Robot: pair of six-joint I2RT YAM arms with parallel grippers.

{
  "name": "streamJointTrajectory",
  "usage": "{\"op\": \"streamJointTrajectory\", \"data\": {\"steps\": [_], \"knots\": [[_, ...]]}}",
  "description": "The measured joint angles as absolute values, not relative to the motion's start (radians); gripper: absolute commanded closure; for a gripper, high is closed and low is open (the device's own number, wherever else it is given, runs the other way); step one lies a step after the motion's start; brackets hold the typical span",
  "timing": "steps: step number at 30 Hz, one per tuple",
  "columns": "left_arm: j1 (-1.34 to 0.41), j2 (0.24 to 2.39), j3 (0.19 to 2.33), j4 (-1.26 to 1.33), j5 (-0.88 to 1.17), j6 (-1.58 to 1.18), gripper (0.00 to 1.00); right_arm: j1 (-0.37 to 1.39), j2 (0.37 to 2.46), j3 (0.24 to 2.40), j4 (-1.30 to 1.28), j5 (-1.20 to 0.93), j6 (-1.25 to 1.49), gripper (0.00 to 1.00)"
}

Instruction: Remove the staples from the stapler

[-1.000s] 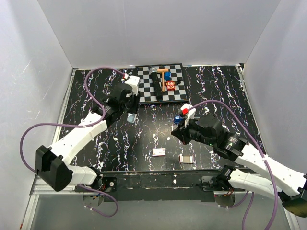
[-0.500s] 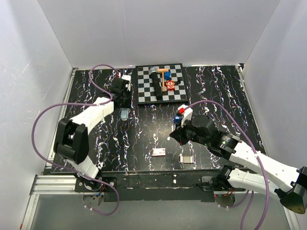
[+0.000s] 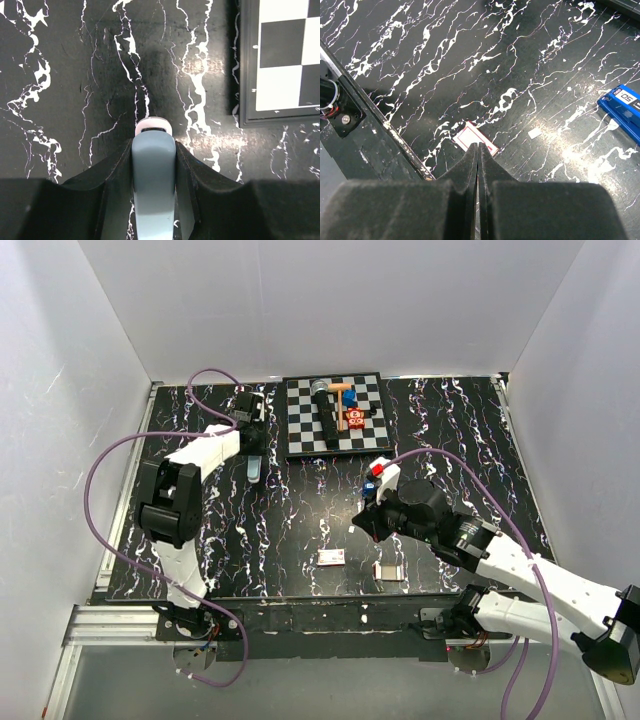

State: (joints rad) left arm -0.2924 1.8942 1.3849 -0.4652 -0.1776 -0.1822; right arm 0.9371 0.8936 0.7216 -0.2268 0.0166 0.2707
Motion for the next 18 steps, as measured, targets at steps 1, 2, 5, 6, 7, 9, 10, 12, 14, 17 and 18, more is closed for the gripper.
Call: {"op": "streamJointTrajectory", "data": {"steps": [1, 2, 5, 6, 7, 9, 10, 12, 14, 17, 18], "knots": [[-0.289, 1.909, 1.391, -0.464, -0.177, -0.181, 1.0, 0.937, 0.896, 0.722, -0.225, 0.017, 0.271, 0.99], [-0.287, 1.919, 1.395, -0.464, -0.177, -0.18, 0.98, 0.937, 0.899, 0.722, -0.223, 0.017, 0.271, 0.99], [-0.279, 1.96, 1.407, -0.463, -0.176, -0.179, 0.89, 0.937, 0.908, 0.722, -0.217, 0.017, 0.271, 0.99], [-0.278, 1.972, 1.407, -0.463, -0.176, -0.178, 0.89, 0.937, 0.911, 0.722, -0.216, 0.017, 0.271, 0.99], [-0.278, 1.978, 1.407, -0.464, -0.176, -0.176, 0.87, 0.937, 0.912, 0.722, -0.214, 0.017, 0.271, 0.99], [-0.277, 1.993, 1.407, -0.463, -0.176, -0.175, 0.78, 0.937, 0.912, 0.722, -0.213, 0.017, 0.271, 0.99], [-0.276, 1.998, 1.407, -0.463, -0.177, -0.173, 0.71, 0.937, 0.912, 0.722, -0.213, 0.017, 0.271, 0.99], [-0.276, 1.999, 1.407, -0.46, -0.177, -0.17, 0.54, 0.937, 0.912, 0.721, -0.213, 0.017, 0.271, 0.99], [-0.273, 1.999, 1.407, -0.453, -0.179, -0.165, 0.32, 0.937, 0.912, 0.721, -0.213, 0.017, 0.274, 0.99], [-0.273, 2.0, 1.407, -0.439, -0.18, -0.158, 0.27, 0.937, 0.912, 0.721, -0.213, 0.019, 0.277, 0.99], [-0.272, 1.999, 1.407, -0.434, -0.182, -0.157, 0.25, 0.937, 0.913, 0.721, -0.213, 0.02, 0.278, 0.98]]}}
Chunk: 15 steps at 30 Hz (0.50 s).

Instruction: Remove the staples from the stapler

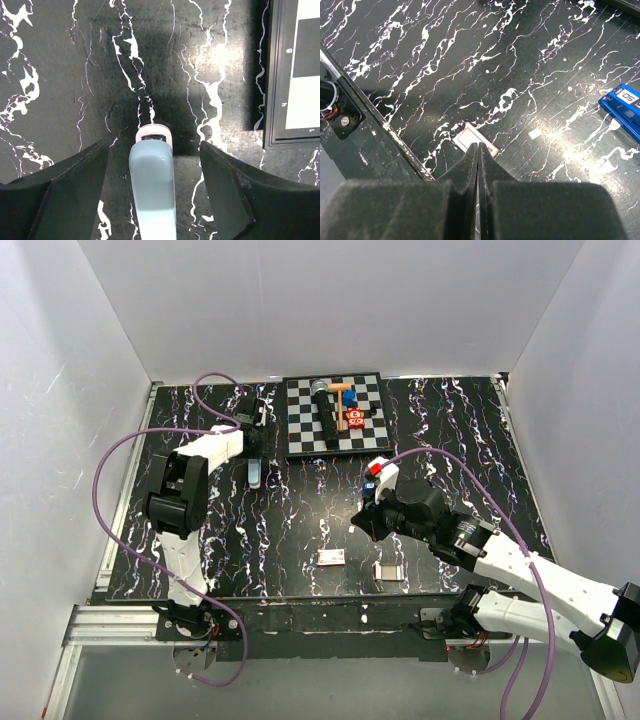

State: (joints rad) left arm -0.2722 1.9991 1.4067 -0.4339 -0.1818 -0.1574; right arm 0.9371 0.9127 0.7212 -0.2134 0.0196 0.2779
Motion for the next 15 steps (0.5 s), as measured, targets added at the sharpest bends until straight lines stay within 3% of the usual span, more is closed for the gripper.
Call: {"op": "streamJointTrajectory", "data": {"steps": [7, 13, 15], "knots": [[-0.271, 1.977, 1.399, -0.442, -0.184, -0.15, 0.21, 0.937, 0.918, 0.722, -0.229, 0.039, 0.281, 0.86], [-0.27, 1.821, 1.382, -0.449, -0.141, -0.149, 0.22, 0.933, 0.918, 0.755, -0.281, 0.111, 0.259, 0.64], [-0.27, 1.742, 1.36, -0.442, -0.102, -0.154, 0.23, 0.924, 0.918, 0.772, -0.296, 0.136, 0.257, 0.62]]}}
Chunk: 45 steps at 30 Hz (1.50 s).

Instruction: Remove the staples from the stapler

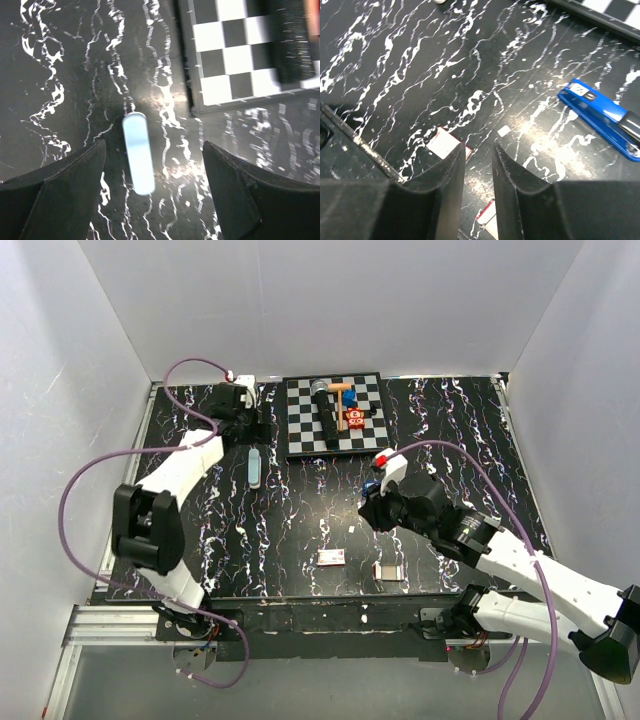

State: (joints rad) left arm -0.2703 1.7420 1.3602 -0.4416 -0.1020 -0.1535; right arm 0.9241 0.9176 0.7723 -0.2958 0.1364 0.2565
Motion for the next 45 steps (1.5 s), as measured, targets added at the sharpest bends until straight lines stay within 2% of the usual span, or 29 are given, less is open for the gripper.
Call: {"op": "streamJointTrajectory", "data": {"steps": [7, 11, 15, 17, 21, 24, 25, 28, 31, 36, 45], "knots": [[-0.273, 1.489, 1.218, -0.376, 0.076, -0.203, 0.24, 0.815, 0.918, 0.82, -0.368, 0.19, 0.281, 0.58], [-0.309, 1.441, 1.211, -0.352, 0.163, -0.228, 0.25, 0.714, 0.918, 0.828, -0.41, 0.209, 0.315, 0.59], [-0.422, 1.439, 1.212, -0.338, 0.201, -0.232, 0.24, 0.616, 0.918, 0.828, -0.442, 0.215, 0.353, 0.6], [-0.488, 1.453, 1.233, -0.344, 0.215, -0.232, 0.25, 0.577, 0.918, 0.828, -0.453, 0.216, 0.374, 0.65], [-0.59, 1.521, 1.314, -0.335, 0.231, -0.231, 0.26, 0.507, 0.925, 0.812, -0.457, 0.213, 0.421, 0.83], [-0.632, 1.593, 1.368, -0.319, 0.234, -0.228, 0.27, 0.454, 0.952, 0.789, -0.458, 0.2, 0.461, 0.83], [-0.642, 1.623, 1.383, -0.314, 0.236, -0.228, 0.27, 0.436, 0.965, 0.783, -0.462, 0.195, 0.471, 0.77], [-0.67, 1.708, 1.415, -0.307, 0.237, -0.229, 0.27, 0.389, 0.996, 0.764, -0.469, 0.179, 0.508, 0.52], [-0.691, 1.763, 1.416, -0.311, 0.238, -0.231, 0.27, 0.358, 1.015, 0.751, -0.469, 0.172, 0.532, 0.42], [-0.734, 1.785, 1.416, -0.313, 0.247, -0.235, 0.27, 0.332, 1.053, 0.746, -0.451, 0.159, 0.58, 0.34], [-0.758, 1.684, 1.354, -0.328, 0.27, -0.239, 0.26, 0.283, 1.145, 0.736, -0.358, 0.2, 0.691, 0.33]]}}
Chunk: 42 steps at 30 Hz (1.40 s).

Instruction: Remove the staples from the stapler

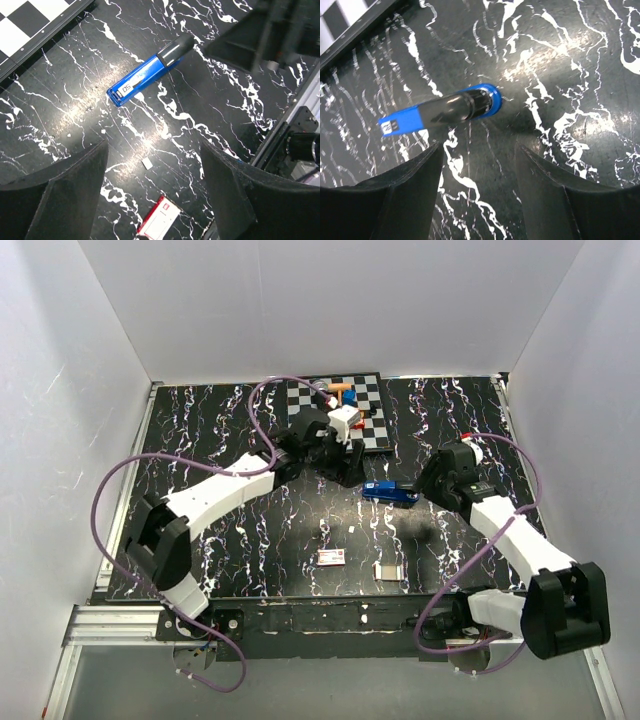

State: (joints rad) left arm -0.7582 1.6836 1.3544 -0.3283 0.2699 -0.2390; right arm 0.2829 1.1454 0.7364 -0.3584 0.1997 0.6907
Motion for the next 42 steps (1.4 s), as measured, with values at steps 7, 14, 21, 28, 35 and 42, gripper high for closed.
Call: {"op": "streamJointTrajectory", "data": {"steps": [7, 14, 21, 28, 35, 42], "knots": [[-0.762, 1.507, 1.268, -0.37, 0.266, -0.235, 0.25, 0.239, 1.305, 0.746, -0.314, 0.213, 0.725, 0.32], [-0.762, 1.38, 1.163, -0.408, 0.244, -0.233, 0.25, 0.236, 1.32, 0.746, -0.248, 0.214, 0.783, 0.31], [-0.762, 1.322, 1.139, -0.447, 0.203, -0.212, 0.24, 0.236, 1.367, 0.753, -0.191, 0.209, 0.829, 0.31], [-0.762, 1.314, 1.138, -0.468, 0.182, -0.192, 0.24, 0.236, 1.429, 0.774, -0.137, 0.203, 0.892, 0.29], [-0.762, 1.312, 1.12, -0.474, 0.171, -0.178, 0.23, 0.257, 1.508, 0.828, -0.127, 0.204, 0.918, 0.29], [-0.762, 1.307, 1.119, -0.494, 0.165, -0.163, 0.23, 0.297, 1.57, 0.891, -0.127, 0.21, 0.917, 0.34]]}}
